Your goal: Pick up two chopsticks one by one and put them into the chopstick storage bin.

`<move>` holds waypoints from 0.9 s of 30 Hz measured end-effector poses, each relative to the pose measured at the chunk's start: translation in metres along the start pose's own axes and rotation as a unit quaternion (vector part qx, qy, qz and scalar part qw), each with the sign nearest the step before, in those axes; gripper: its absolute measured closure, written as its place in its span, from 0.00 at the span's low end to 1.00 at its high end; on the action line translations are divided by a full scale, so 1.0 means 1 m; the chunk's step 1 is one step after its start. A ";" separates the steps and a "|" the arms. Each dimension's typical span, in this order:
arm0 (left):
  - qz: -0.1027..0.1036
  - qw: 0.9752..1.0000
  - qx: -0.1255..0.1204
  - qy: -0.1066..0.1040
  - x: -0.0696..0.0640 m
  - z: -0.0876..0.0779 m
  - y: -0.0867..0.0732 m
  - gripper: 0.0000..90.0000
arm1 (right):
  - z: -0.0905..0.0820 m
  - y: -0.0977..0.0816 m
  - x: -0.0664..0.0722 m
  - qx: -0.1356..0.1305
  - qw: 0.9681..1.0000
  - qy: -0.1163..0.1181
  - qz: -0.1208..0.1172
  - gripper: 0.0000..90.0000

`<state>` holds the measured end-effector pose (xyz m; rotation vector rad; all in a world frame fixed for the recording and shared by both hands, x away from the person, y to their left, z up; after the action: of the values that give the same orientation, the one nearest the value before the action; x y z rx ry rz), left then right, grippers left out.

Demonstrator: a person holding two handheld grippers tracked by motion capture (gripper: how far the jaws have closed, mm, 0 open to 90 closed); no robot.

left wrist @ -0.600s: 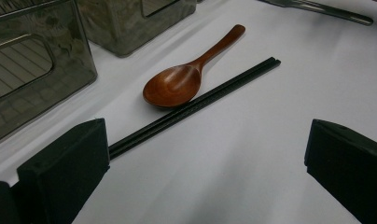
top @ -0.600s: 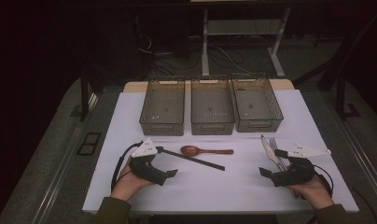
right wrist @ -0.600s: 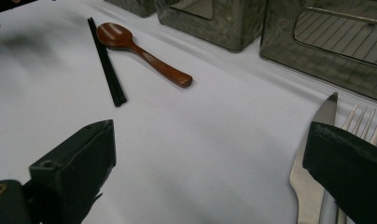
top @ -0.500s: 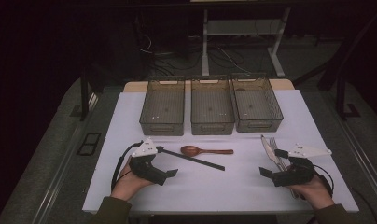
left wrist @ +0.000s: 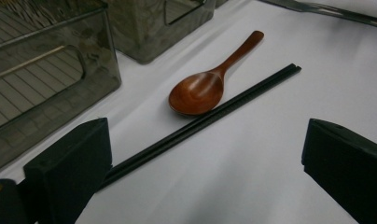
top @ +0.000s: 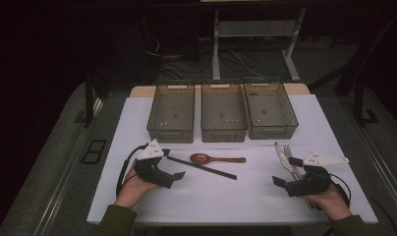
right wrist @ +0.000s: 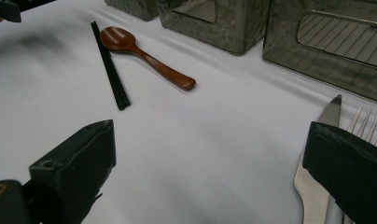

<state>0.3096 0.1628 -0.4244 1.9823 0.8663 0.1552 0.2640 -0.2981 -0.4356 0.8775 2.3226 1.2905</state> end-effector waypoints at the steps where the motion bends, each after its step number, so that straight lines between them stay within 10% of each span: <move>1: 0.001 1.000 -0.002 0.003 0.002 0.000 0.001 0.01 | 0.000 0.000 0.000 -0.001 1.000 0.000 0.001 0.02; 16: -0.004 1.000 -0.004 0.022 0.025 0.012 0.011 0.17 | 0.001 0.000 -0.001 -0.001 1.000 -0.004 0.005 0.02; 27: -0.008 0.999 0.019 0.032 0.043 0.026 0.014 0.53 | 0.001 0.000 -0.001 -0.001 1.000 -0.005 0.006 0.02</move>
<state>0.3596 0.1667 -0.4375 2.0136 0.9319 0.1950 0.2653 -0.2983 -0.4364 0.8972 2.3118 1.2896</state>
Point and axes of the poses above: each handheld gripper's, and its own axes: z roughly forward along the jaws, y roughly out of its top, x roughly to its left, the point moved 1 cm from there along z, roughly forward along the jaws, and after that the axes turned 11 degrees about -z, right-handed, at the moved point
